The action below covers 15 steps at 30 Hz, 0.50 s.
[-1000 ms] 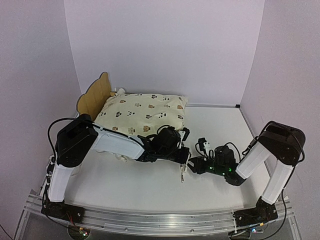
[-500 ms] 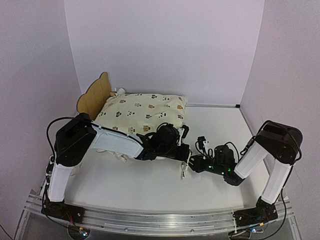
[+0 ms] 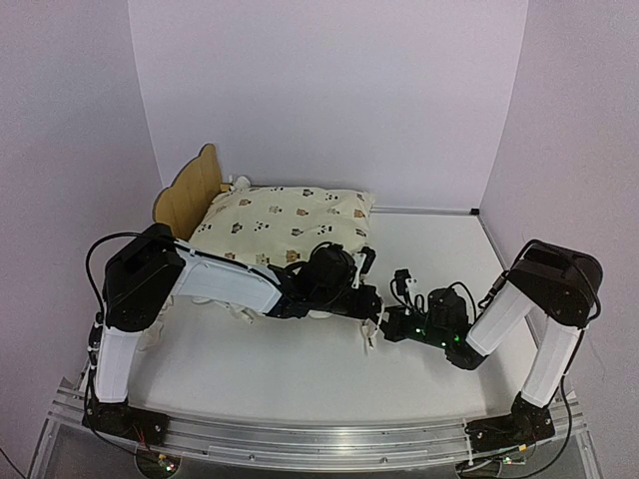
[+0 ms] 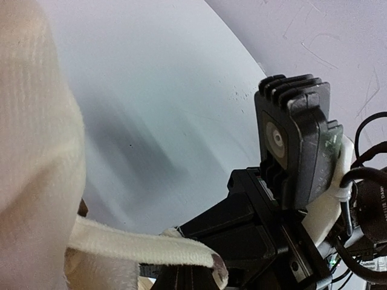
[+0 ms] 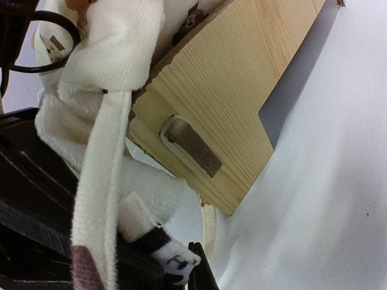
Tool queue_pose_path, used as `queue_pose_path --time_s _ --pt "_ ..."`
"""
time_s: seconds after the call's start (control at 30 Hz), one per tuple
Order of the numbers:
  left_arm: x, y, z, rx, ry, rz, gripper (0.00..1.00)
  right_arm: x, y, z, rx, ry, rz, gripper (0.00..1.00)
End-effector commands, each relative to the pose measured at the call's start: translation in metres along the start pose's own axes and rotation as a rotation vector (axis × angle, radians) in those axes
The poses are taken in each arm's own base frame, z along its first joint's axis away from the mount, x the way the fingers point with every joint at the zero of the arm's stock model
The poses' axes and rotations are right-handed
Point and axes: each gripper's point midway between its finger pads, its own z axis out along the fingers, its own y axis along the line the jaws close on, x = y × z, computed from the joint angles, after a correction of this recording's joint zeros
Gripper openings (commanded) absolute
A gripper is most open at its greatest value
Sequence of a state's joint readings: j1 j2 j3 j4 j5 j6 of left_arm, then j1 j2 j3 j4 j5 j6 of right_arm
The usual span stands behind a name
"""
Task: Set up the pet bed
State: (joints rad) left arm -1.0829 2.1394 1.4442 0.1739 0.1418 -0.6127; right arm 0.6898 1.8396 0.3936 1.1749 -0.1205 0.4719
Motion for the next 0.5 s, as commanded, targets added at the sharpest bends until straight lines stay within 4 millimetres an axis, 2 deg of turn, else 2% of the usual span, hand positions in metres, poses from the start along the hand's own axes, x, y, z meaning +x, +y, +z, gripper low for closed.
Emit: queue_pose_path --time_s 0.0,0.13,0.3,0.47 --pt "-0.009 -0.025 -0.023 0.057 -0.002 -0.001 0.02 -0.026 0.008 0.005 -0.028 -0.093 -0.002 0.00" --pt "-0.010 -0.025 -0.029 0.045 -0.009 0.005 0.13 -0.022 0.003 0.002 -0.005 -0.089 0.004 0.00" --pt "-0.011 -0.023 -0.040 0.014 -0.019 0.021 0.34 -0.020 -0.001 -0.001 0.017 -0.090 0.016 0.00" --pt "-0.011 -0.031 -0.054 -0.048 -0.036 0.081 0.50 -0.015 -0.006 -0.003 0.033 -0.080 0.037 0.00"
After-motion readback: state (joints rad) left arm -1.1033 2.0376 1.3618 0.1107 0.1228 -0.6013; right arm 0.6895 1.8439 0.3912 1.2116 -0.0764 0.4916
